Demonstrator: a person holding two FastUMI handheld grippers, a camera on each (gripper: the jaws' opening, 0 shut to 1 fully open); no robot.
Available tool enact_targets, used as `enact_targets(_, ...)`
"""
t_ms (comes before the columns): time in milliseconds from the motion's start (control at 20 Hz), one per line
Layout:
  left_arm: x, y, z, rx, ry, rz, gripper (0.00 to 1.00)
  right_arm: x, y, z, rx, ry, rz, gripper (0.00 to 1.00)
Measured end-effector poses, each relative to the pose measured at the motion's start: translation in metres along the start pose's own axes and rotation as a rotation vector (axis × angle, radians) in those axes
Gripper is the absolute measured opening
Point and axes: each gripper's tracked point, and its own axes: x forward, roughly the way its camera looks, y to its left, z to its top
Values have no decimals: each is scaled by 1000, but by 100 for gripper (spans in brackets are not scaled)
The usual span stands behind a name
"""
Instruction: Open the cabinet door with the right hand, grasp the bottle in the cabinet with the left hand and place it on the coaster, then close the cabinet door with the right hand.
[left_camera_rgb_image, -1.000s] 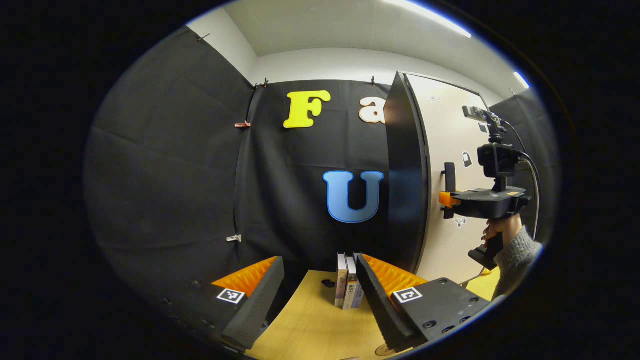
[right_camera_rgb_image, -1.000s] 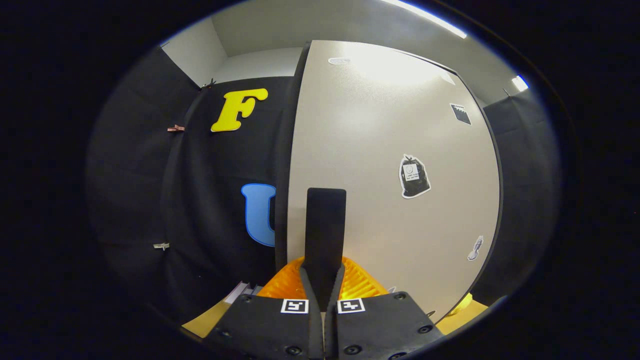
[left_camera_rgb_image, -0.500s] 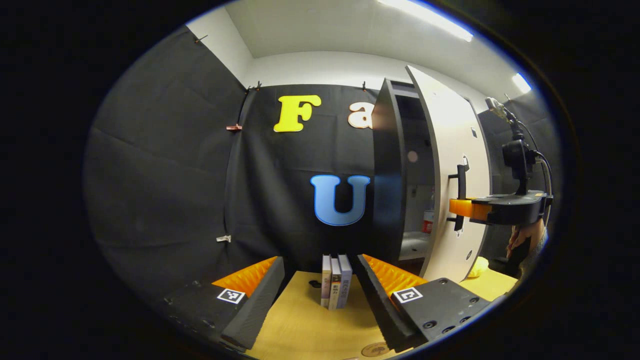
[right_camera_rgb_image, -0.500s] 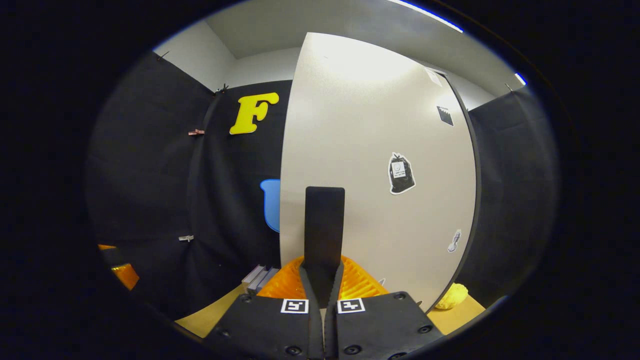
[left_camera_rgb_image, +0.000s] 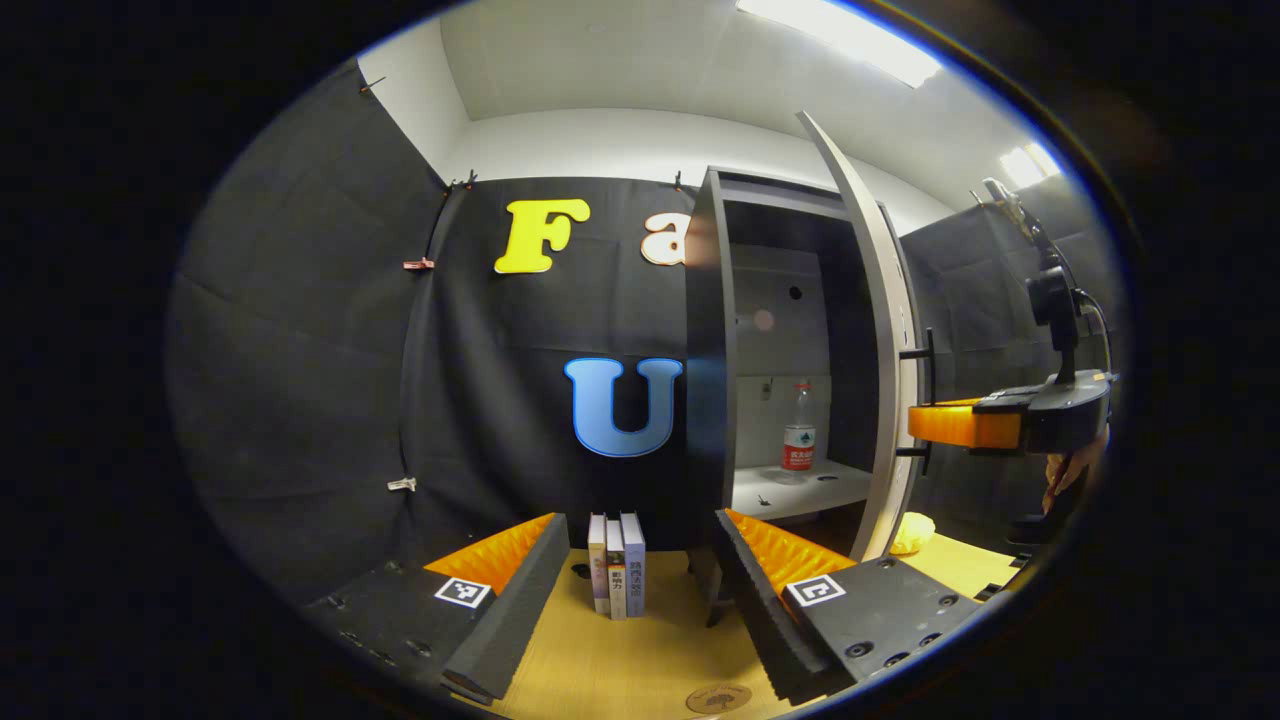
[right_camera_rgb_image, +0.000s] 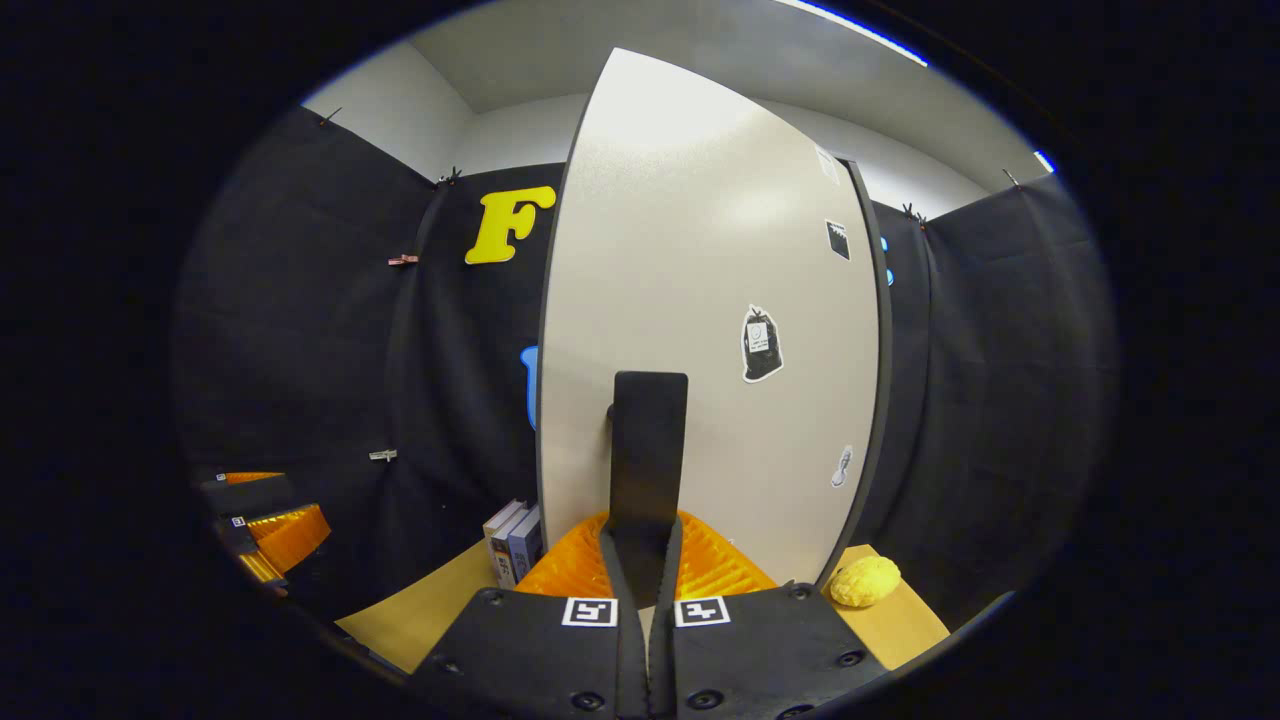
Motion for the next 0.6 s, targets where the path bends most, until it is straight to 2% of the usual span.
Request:
enact_targets(150, 1, -20, -4, -9, 9, -60, 92, -23, -24, 1, 13, 10, -46, 6)
enact_targets(350, 8, -49, -15, -13, 30, -151, 92, -52, -60, 1, 12, 9, -145, 6)
enact_targets(600, 25, -101, -16, -20, 33, -269, 92, -77, -107, 4, 23, 3, -241, 5)
